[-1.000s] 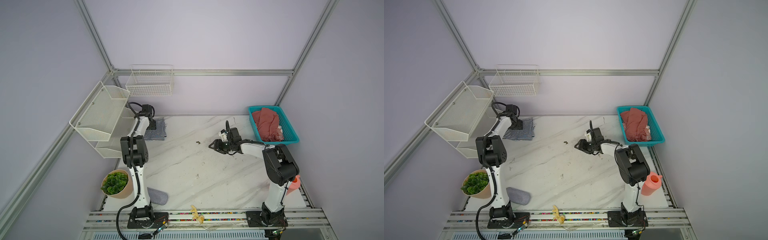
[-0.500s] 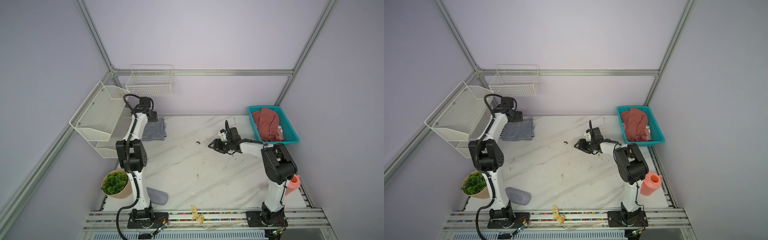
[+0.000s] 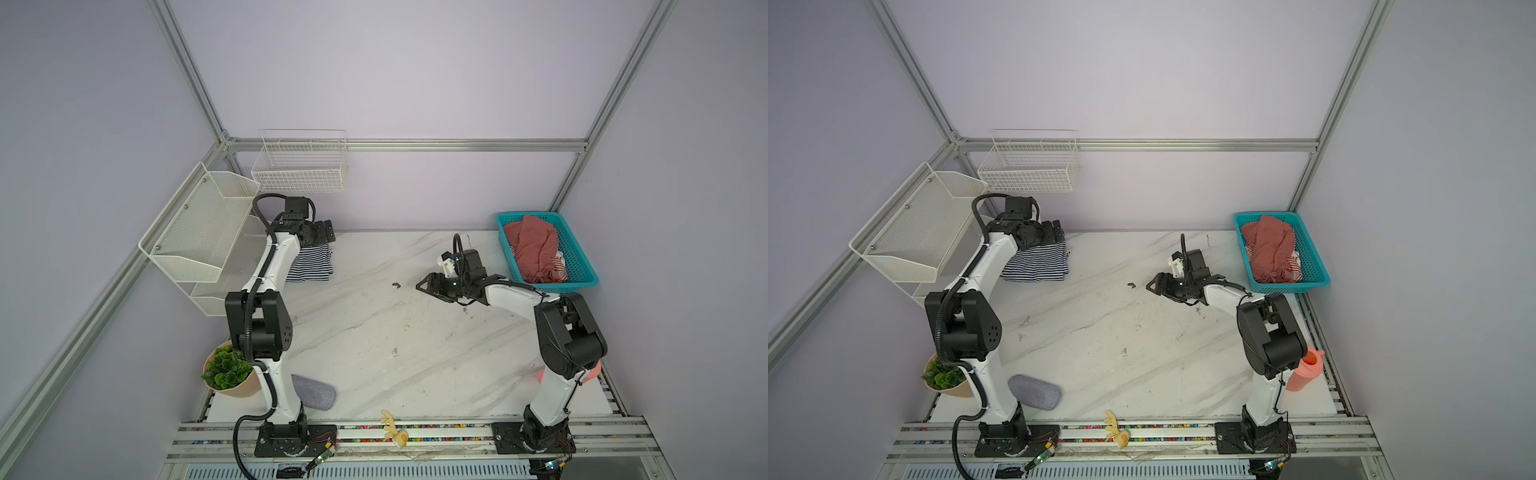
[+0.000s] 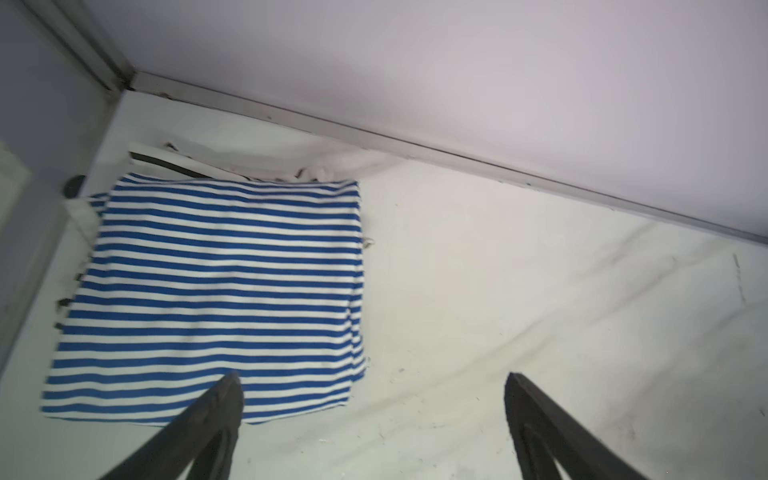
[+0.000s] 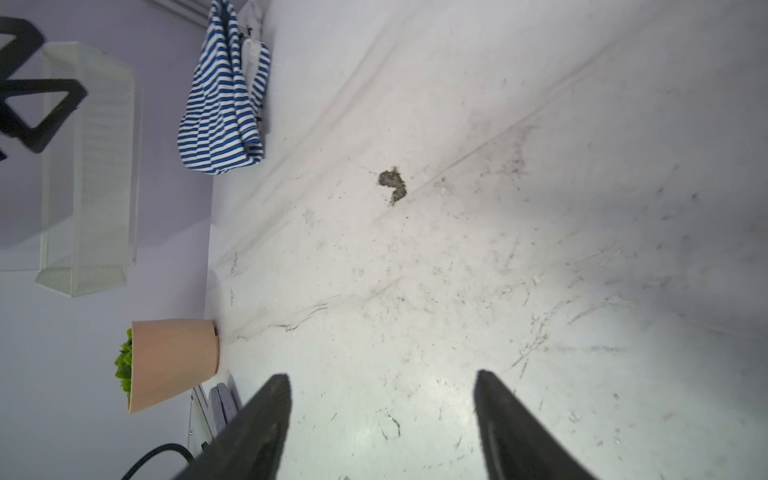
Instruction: Fold and stack the tank tops
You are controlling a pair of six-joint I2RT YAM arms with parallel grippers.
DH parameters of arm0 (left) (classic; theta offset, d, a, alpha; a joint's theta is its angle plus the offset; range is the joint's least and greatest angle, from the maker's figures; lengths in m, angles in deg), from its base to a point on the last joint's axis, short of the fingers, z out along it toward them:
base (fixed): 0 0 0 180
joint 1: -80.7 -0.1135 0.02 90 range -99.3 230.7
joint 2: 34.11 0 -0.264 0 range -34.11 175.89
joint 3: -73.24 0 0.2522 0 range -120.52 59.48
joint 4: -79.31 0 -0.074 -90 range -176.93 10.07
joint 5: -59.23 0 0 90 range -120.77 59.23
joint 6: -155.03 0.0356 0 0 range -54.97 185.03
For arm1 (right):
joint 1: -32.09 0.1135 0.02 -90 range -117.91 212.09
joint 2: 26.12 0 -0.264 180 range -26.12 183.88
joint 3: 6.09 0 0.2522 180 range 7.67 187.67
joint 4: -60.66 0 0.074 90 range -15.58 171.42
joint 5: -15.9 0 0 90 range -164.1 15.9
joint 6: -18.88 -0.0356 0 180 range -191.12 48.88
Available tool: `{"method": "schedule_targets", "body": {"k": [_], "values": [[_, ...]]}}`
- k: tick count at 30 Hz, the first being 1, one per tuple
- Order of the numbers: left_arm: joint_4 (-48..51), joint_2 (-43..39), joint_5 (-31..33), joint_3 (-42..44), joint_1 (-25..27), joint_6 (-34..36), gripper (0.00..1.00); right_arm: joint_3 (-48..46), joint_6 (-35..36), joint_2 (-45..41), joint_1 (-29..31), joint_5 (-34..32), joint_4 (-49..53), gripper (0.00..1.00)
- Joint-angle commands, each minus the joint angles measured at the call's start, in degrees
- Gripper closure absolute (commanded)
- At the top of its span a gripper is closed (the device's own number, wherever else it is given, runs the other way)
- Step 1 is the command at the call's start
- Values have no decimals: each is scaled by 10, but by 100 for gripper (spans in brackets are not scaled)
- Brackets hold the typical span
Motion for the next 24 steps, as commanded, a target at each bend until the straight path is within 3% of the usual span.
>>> {"method": "schedule_targets", "body": {"k": [1, 5, 8, 12, 14, 18, 20, 24], "values": [[-70, -107, -60, 67, 40, 10, 2, 16, 50, -93, -8, -27, 29, 3], [-131, -212, 13, 176, 88, 37, 0, 31, 100, -183, -20, -108, 74, 3], [-200, -311, 65, 287, 115, 62, 0, 15, 126, -257, -27, -230, 84, 3], [-325, -426, 161, 469, 130, 108, 0, -76, 202, -342, -31, -419, 26, 3], [-352, -458, 210, 533, 131, 128, 0, -120, 244, -359, -39, -463, 1, 3], [-398, -473, 293, 632, 131, 143, 0, -207, 269, -364, -71, -480, -83, 3], [-424, -461, 344, 668, 129, 114, 0, -253, 257, -357, -96, -465, -158, 3], [-510, -437, 353, 732, 128, 135, 0, -338, 255, -322, -152, -419, -334, 2]]}}
